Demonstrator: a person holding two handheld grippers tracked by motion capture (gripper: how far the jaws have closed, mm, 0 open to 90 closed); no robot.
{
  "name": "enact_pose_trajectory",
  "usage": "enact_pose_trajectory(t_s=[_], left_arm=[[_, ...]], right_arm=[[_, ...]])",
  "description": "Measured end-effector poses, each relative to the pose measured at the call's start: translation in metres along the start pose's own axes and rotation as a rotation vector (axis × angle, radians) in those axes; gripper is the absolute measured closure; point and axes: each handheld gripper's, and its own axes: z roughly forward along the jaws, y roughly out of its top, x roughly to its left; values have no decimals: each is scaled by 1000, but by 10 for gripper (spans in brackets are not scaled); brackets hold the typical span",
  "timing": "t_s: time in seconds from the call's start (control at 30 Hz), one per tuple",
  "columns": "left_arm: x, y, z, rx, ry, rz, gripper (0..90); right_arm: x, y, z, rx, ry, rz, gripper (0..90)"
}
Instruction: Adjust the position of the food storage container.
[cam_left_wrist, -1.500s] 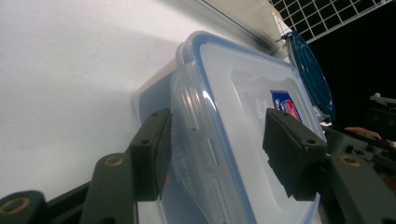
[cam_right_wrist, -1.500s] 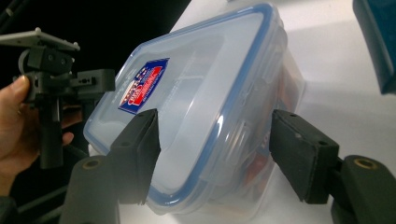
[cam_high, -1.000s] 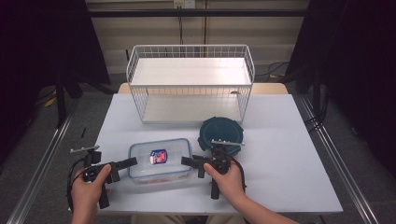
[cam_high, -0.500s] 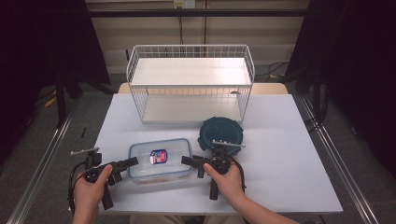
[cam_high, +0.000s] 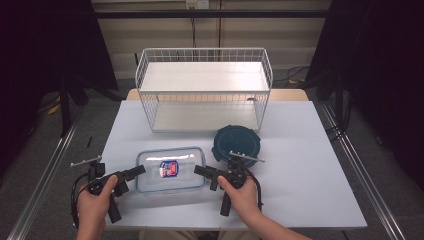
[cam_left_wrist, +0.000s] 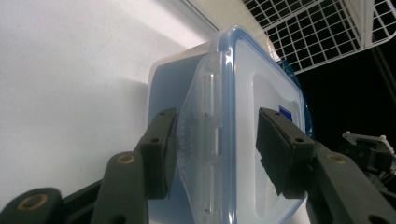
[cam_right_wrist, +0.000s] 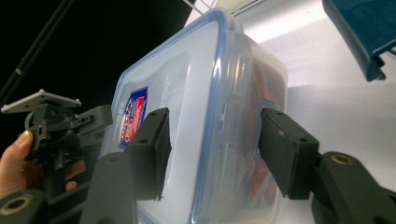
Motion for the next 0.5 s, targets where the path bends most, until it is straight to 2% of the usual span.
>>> enact_pose_trajectory(t_s=[0.07,0.17,0.23,0.27,0.33,0.37,0.5], left_arm=[[-2,0,-2,-14,-4,1,499],[-5,1,-6,-45,-25,9,512],[-7,2,-9,-60,-32,24,520],[-9,3,-9,-76,-27,18,520],[-11,4,-12,-65,-30,35,520],[-13,4,-11,-88,-32,29,520],[-16,5,-13,-86,-58,52,520]], right_arm=[[0,0,-1,-11,4,19,480],[2,2,-1,-25,13,22,490],[3,2,-2,-26,19,18,493],[4,2,-2,-31,27,27,494],[6,1,-3,-41,32,20,494],[7,1,-3,-51,36,20,494],[11,6,-7,-83,38,-4,498]])
